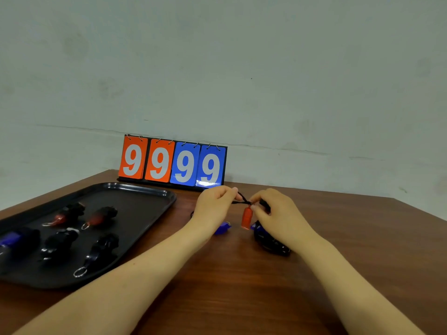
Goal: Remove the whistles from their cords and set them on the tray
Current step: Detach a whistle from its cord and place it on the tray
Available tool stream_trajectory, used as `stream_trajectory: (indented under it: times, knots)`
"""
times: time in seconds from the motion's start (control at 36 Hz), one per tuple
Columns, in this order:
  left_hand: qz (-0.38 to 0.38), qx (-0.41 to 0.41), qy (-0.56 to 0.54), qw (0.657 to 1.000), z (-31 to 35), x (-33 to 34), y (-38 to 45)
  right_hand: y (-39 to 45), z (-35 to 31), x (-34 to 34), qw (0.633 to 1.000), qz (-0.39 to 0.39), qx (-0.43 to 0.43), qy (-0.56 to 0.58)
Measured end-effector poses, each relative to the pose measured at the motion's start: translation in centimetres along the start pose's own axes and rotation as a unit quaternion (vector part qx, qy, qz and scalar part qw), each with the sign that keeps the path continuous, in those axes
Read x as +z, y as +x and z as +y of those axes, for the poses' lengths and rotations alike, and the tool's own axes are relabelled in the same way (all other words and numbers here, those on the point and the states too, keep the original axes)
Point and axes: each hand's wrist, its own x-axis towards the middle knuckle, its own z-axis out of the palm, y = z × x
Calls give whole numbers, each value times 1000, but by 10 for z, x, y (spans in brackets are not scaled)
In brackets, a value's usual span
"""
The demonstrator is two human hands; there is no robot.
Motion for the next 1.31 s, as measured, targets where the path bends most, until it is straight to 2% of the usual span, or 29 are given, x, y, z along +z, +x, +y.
stream_trajectory:
  times: [0.11,0.25,0.36,0.5,0.61,0.69,0.78,0.86,0.92,1.14,1.31]
  knots:
    - [-8,-1,-1,1000,-1,1,1,1,-1,3,1000,8,10,20]
    - [-6,-8,-18,1000,-5,1,4,-1,-4,0,989,84,24,119]
    - [-15,-36,-49,998,-2,1,2,0,-6,0,985,111,33,125]
    - [-9,-49,-106,993,1,1,0,-3,-10,4,970,8,79,232]
    - [-5,-49,-135,990,0,-1,-1,-9,-15,12,938,-86,109,318]
    - [7,-50,-162,985,1,-5,1,-9,-14,14,949,-138,95,268]
    - [13,-52,-170,984,2,-10,4,-5,-10,15,973,-120,73,181]
    - [-11,-59,-176,983,1,-12,5,-3,-4,13,996,-69,33,38]
    - [-24,-61,-174,982,0,-12,6,-3,-2,10,999,-36,23,17]
    - [-47,-70,-199,976,-1,-13,9,-2,-4,7,992,12,45,113]
    - [-55,-66,-205,975,-1,-15,9,-1,-7,-2,940,19,110,324]
